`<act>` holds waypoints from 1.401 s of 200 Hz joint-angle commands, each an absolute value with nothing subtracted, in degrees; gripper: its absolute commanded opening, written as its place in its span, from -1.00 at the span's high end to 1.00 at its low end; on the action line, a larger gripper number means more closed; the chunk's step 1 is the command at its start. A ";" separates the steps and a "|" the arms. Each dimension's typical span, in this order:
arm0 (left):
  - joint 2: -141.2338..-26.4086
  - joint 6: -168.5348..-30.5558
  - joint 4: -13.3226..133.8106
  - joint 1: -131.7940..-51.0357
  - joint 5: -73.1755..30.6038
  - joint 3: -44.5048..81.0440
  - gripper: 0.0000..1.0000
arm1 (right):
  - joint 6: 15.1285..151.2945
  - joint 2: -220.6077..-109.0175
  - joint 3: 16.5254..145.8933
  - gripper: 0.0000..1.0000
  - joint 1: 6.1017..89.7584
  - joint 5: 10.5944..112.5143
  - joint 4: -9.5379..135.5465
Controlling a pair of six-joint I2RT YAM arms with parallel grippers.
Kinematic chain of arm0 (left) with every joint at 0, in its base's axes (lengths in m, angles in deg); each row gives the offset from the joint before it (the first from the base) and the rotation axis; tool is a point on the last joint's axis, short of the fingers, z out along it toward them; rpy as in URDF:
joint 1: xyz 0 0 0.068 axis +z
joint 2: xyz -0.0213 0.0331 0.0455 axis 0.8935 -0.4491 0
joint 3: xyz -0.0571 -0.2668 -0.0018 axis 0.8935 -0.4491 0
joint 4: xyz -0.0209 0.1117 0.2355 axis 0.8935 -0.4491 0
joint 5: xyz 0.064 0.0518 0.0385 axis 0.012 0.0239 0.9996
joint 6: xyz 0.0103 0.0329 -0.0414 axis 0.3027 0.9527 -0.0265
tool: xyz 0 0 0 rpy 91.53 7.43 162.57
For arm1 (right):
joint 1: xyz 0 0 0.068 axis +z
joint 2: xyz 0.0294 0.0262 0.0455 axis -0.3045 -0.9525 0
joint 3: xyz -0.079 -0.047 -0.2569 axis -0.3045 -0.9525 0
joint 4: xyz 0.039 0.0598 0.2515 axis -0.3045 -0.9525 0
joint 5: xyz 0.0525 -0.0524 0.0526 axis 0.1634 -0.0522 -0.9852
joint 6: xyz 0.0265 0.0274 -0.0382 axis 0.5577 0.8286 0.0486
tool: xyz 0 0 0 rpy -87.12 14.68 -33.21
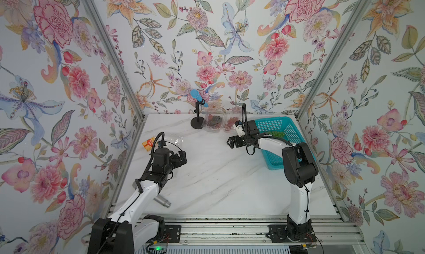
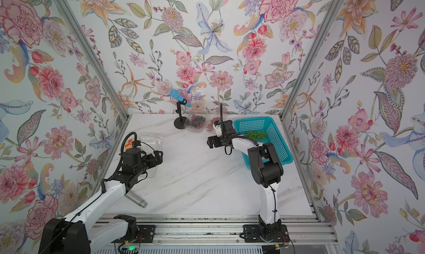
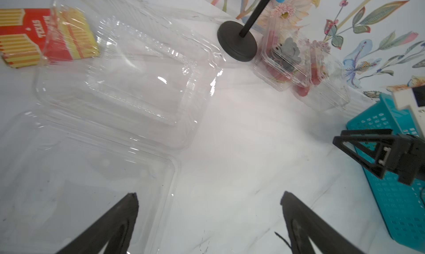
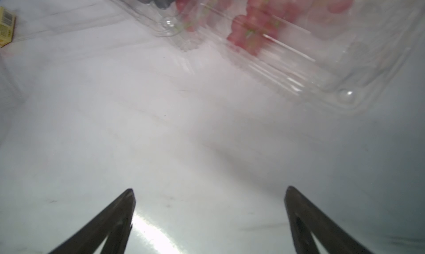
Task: Pack grapes into containers
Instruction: Move the packing box to the center of the board.
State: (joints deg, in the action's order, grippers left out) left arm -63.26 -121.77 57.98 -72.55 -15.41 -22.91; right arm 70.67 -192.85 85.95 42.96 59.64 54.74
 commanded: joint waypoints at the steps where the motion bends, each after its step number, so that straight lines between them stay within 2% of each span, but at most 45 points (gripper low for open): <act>1: -65.64 -122.62 59.96 -70.59 -12.75 -21.15 -1.00 | 71.06 -186.81 82.39 -0.99 47.57 60.35 58.86; 53: -77.97 -125.36 79.16 -69.46 -16.24 -17.29 -0.99 | 74.63 -175.48 70.31 -0.99 52.43 59.57 62.80; 127: -94.84 -127.12 91.66 -69.51 -19.25 -7.87 -0.99 | 74.67 -160.89 60.22 -0.99 48.90 59.03 60.20; 173: -102.58 -128.69 97.32 -71.96 -22.16 -6.20 -0.99 | 76.38 -161.74 60.75 -0.99 46.03 54.04 60.12; 205: -105.94 -130.78 99.84 -74.53 -23.13 -7.11 -0.99 | 77.62 -162.47 60.82 -0.99 45.06 54.02 60.15; 280: -106.26 -133.90 99.49 -84.83 -24.29 -9.48 -0.99 | 79.21 -160.42 58.77 -0.99 41.23 54.32 59.70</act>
